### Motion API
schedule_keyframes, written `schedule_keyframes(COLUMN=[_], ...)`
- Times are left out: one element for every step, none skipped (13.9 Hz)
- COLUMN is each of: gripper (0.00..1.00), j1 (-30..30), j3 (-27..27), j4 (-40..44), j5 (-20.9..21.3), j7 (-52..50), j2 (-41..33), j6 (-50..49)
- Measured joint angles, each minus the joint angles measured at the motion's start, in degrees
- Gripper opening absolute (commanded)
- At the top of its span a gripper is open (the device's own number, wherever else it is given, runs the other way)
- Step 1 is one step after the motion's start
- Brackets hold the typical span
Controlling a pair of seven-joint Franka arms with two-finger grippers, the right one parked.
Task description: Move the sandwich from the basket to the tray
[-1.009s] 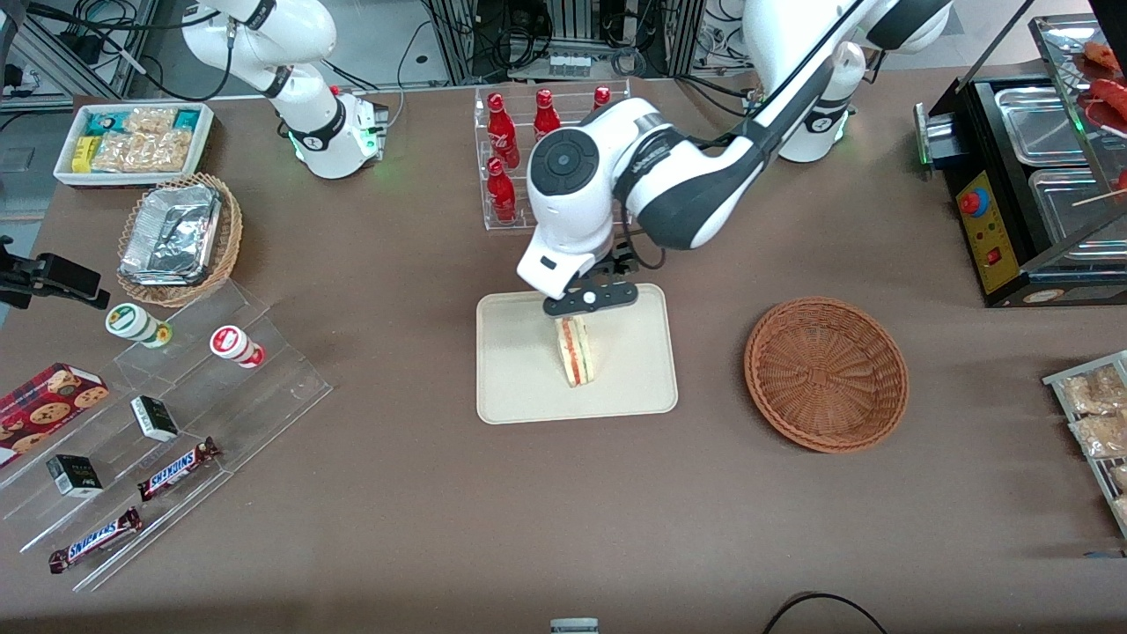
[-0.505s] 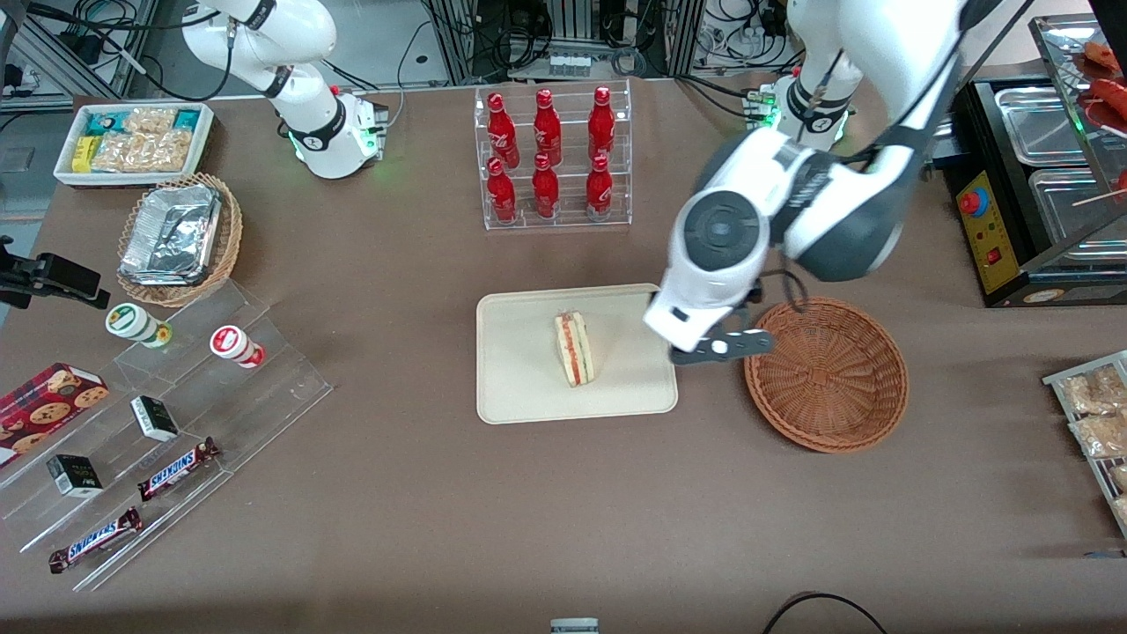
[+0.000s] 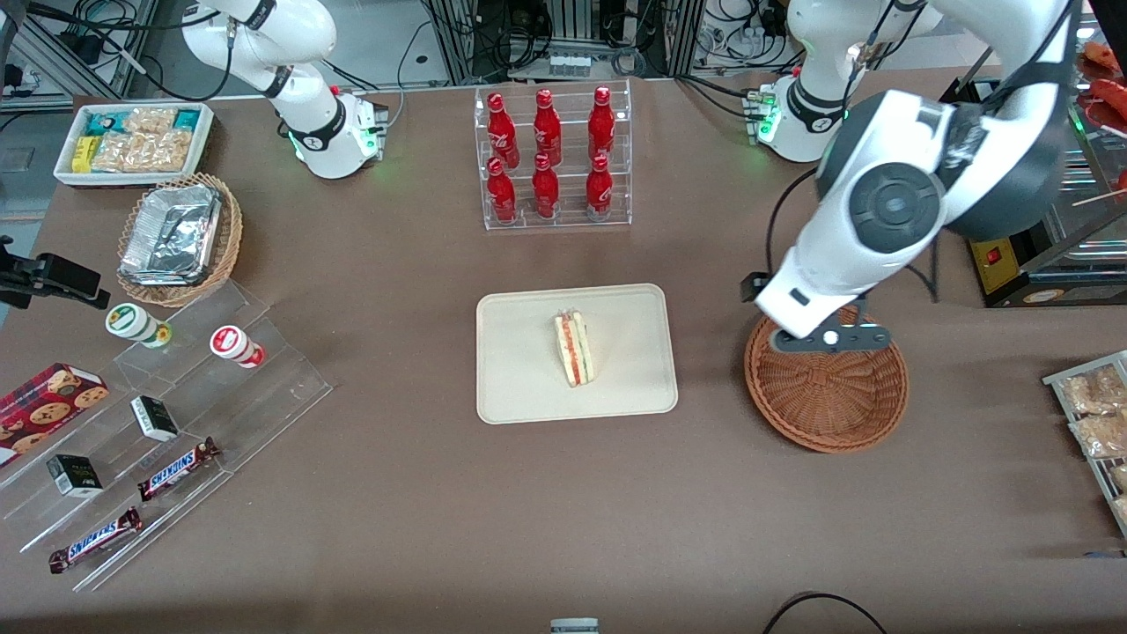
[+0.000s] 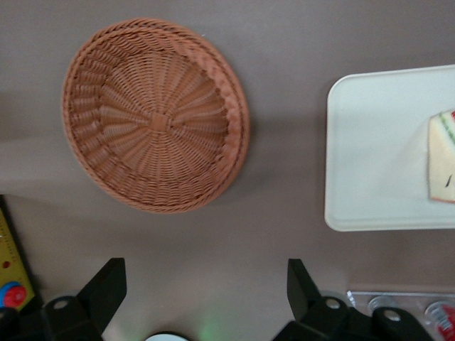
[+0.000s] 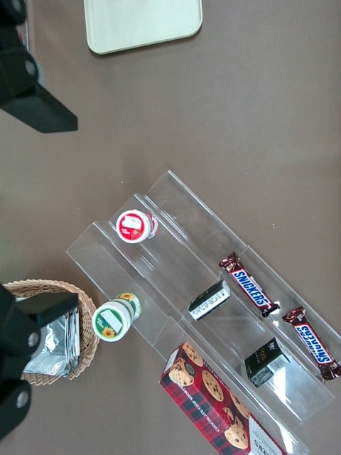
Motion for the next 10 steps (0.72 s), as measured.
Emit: schedule_keyframes(gripper=[1.0,1.0,1.0,1.0,1.0,1.0,1.0,1.0,1.0,1.0], j1=[-0.25,-0.9,-1.77,-2.53,-2.96,-3.32,-3.81,-4.2,-4.39,-4.51], j3=[2.46,5.42,8.58,11.48,13.82,16.0,18.18,20.08,21.45,22.5], j4=[-0.71,-1.36,-1.86,-2.13,-2.23,-2.34,-2.43,-2.56,-2.63,-2.68], j5=[-1.14,-2.14,-2.82,-3.16,-3.35,-3.5,-3.64,-3.77,-3.85,-3.91], j7=[3.2,6.67,10.05,12.8,14.81,16.92,19.26,21.25,22.46,22.91], j2=[-1.63,-3.33,-5.06,-6.65,-8.14,-9.56,-10.86,-12.08,-13.12,-14.15], j6=[-0.77,-1.58,-2.71,-3.95,-5.08,-6.1,-7.21,-8.34,-9.38,-10.13])
